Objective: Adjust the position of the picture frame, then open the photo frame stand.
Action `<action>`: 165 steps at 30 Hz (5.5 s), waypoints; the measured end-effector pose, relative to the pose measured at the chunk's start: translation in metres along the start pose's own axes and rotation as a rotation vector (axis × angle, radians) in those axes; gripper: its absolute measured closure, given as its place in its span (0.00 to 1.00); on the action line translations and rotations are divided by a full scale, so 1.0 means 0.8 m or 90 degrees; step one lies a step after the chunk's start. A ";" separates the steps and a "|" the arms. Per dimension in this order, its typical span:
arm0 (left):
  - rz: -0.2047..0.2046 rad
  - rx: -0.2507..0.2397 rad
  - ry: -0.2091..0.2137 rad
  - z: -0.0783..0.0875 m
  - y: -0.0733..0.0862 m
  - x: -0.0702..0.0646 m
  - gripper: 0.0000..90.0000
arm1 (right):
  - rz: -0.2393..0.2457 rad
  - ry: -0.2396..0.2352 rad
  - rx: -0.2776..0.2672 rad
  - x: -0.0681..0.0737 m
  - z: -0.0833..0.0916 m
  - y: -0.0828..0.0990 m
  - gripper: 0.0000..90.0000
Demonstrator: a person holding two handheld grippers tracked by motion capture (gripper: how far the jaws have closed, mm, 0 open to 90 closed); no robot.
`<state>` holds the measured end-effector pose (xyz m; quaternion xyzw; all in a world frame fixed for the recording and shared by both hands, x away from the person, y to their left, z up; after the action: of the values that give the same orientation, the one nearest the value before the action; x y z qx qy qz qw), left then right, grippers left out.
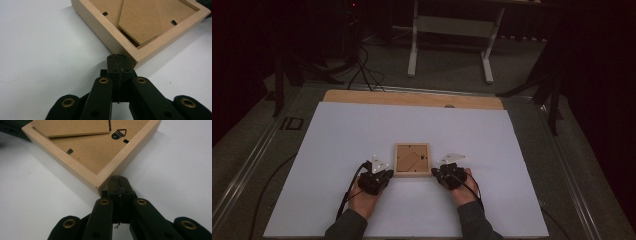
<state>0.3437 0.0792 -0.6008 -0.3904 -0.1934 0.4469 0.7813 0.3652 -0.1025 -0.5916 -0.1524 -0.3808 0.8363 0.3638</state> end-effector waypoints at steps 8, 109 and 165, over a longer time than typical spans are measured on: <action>0.020 -0.002 -0.006 -0.006 -0.005 0.012 1.00 | 0.000 0.007 -0.012 -0.004 -0.012 -0.009 1.00; -0.023 -0.183 0.092 0.064 -0.078 -0.012 0.66 | 0.063 -0.015 -0.122 0.022 -0.003 -0.030 1.00; -0.101 0.005 0.055 -0.033 -0.079 -0.009 0.55 | 0.036 -0.003 -0.135 0.013 -0.005 -0.031 1.00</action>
<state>0.3916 0.0430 -0.5671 -0.3895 -0.1884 0.3673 0.8233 0.3722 -0.0817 -0.5754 -0.1983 -0.4635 0.8017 0.3212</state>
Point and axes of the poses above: each handheld gripper's, and its own axes: z roughly backward along the jaws, y roughly out of its underside, x roughly to its left, the point moved 9 cm from there along -z, roughly forward along the jaws, and after that the axes turned 4 degrees about -x, right-handed, at the moved point
